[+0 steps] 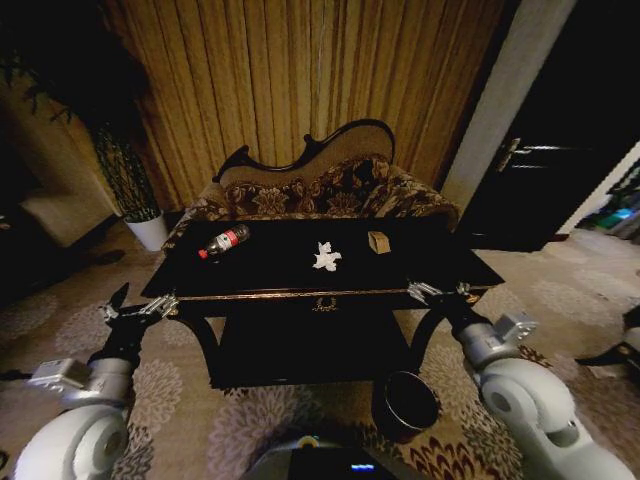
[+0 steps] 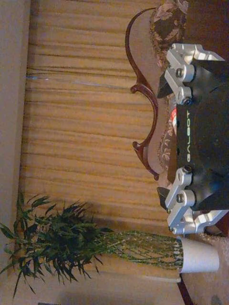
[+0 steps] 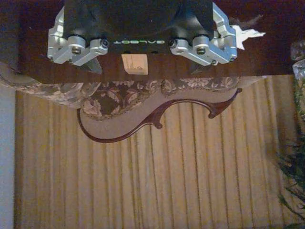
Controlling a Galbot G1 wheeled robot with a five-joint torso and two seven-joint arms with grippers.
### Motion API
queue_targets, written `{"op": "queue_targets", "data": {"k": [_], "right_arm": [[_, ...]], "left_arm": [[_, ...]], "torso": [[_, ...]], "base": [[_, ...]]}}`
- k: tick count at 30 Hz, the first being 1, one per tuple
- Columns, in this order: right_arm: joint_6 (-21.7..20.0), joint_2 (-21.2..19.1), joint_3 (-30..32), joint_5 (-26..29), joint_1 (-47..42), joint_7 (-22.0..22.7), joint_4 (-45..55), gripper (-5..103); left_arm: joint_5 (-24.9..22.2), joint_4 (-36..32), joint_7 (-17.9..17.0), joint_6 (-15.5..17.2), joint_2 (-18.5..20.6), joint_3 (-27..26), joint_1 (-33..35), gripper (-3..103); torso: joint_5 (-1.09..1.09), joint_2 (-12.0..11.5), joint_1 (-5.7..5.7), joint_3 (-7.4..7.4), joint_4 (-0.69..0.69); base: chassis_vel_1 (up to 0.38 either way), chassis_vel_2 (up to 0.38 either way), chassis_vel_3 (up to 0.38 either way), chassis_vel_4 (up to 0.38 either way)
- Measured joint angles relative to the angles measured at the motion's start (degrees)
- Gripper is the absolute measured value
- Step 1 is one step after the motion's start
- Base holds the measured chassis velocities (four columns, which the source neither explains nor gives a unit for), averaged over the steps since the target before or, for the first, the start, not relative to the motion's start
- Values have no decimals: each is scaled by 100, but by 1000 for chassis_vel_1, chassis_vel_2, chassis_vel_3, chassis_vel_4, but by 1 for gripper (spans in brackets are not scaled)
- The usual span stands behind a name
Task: Move to the front of the table and place the trash on the table into the trash bin.
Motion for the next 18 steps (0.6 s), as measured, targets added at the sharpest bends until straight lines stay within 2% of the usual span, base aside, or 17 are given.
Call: {"op": "queue_targets", "data": {"k": [5,10,18], "right_arm": [[-219,-389,-83,460,498,130,-149,100],[-379,-827,-441,926,1243,299,-655,100],[-422,-1037,-1168,1122,2067,382,-1347,100]], "left_arm": [[-7,-7,0,6,-4,1,-1,100],[1,-35,2,9,-79,-4,46,100],[21,-105,2,24,-174,-35,103,100]], "torso": [[1,0,0,0,0],[0,-1,1,1,1],[1,-1,1,1,0]], "base": [[0,0,0,0],[0,0,0,0],[0,0,0,0]]}}
